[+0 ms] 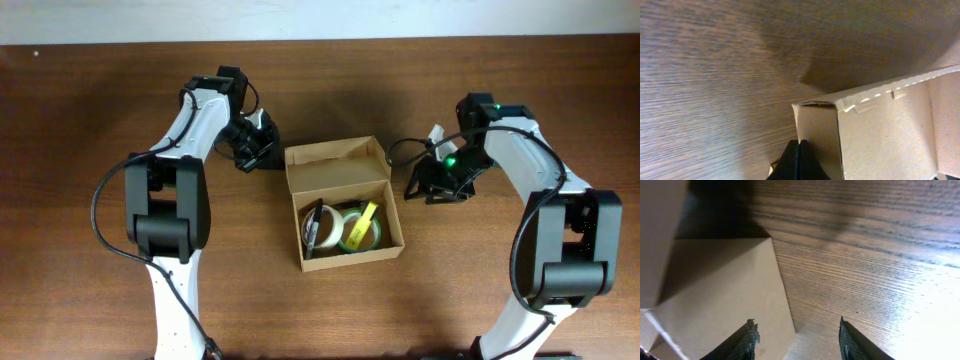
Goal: Pack container
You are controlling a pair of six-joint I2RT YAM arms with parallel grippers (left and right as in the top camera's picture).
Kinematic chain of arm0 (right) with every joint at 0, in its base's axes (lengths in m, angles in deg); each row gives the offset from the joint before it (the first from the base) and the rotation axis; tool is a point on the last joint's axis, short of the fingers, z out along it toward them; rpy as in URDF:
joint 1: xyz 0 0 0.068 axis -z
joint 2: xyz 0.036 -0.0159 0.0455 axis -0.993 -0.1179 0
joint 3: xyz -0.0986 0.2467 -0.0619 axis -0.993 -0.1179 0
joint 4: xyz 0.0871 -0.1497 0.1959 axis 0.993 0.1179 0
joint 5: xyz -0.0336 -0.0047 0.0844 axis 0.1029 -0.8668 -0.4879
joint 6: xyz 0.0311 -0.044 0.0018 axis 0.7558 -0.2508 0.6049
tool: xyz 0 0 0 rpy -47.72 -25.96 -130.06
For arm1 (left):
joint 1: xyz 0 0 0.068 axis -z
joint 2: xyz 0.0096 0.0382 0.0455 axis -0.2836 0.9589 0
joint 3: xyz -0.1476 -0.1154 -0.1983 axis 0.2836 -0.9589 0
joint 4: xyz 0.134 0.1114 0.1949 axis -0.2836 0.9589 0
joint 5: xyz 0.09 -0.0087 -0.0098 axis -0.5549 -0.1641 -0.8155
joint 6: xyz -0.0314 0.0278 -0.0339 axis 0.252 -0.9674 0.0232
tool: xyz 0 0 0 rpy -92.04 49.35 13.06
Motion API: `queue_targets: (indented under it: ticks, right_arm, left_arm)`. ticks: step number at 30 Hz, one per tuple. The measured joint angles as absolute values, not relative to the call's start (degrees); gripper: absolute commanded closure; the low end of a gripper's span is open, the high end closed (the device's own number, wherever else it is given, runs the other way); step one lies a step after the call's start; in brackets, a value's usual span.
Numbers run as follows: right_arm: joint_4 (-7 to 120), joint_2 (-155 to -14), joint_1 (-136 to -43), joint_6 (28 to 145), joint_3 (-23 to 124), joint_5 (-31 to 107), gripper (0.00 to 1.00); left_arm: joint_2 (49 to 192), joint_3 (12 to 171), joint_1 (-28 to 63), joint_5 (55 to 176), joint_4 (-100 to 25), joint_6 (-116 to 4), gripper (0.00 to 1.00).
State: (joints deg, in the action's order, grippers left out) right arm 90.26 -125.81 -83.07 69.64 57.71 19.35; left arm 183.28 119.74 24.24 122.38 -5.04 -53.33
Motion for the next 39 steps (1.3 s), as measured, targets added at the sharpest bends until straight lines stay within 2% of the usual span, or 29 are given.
queue_targets:
  ticks: [33,39]
  right_arm:
    - [91.26,-125.81,-83.07,69.55,59.16,19.35,0.48]
    - [90.65,-125.81,-83.07,69.90,59.16,19.35,0.43]
  left_arm:
    - [183.31,119.74,28.90,125.84,-7.59,-49.09,0.98]
    - [183.28,119.74,28.90,127.54,-7.59,-49.07,0.98]
